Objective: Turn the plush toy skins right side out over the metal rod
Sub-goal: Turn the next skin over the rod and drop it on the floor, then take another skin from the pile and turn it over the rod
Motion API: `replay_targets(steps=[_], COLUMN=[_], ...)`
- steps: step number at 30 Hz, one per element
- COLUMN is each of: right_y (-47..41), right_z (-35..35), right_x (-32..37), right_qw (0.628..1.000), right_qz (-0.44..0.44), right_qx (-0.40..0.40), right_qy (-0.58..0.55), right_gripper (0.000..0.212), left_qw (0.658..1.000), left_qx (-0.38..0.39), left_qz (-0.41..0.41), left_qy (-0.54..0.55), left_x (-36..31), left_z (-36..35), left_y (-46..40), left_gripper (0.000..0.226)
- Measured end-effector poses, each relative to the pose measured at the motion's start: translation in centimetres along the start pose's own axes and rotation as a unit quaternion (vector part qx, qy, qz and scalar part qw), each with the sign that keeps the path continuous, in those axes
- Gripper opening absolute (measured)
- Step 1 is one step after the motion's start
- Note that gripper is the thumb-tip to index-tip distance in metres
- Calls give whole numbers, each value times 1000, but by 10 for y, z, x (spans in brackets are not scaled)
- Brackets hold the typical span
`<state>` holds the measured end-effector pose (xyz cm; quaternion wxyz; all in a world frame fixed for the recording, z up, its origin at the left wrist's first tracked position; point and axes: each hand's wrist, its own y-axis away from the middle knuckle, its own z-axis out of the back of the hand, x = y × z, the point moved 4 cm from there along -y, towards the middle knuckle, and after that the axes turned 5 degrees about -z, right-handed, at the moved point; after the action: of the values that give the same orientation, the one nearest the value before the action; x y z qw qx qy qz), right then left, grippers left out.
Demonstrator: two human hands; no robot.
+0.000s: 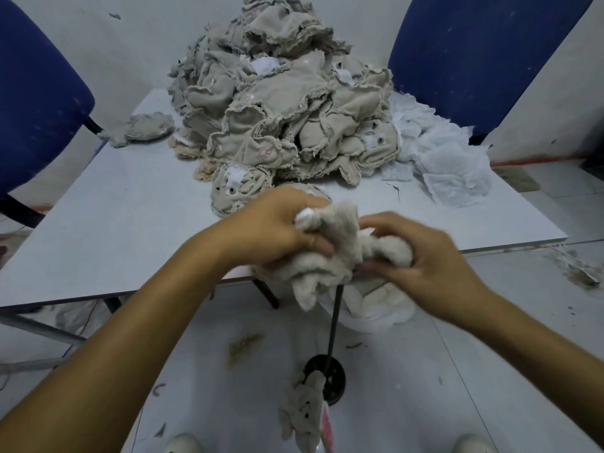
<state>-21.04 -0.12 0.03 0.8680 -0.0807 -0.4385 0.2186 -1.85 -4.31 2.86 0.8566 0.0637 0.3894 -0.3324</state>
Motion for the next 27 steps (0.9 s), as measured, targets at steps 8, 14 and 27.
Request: replay_targets(steps=[8, 14, 27], right_y=[-64, -70, -48], right_z=[35, 25, 37], right_x=[-25, -72, -109], right_qw=[950, 968, 925], right_qz=[-173, -194, -188], right_qx=[-136, -151, -151], right_qy=[-220, 39, 292], right_gripper=[50, 57, 36], left_qw=[937, 937, 979], left_qx=[-279, -233, -101], left_qz=[104, 2, 67], left_qy=[183, -260, -165], left_x=[22, 22, 24], left_z=[30, -21, -55], left_y=[-39, -59, -95], left_gripper=[29, 55, 17])
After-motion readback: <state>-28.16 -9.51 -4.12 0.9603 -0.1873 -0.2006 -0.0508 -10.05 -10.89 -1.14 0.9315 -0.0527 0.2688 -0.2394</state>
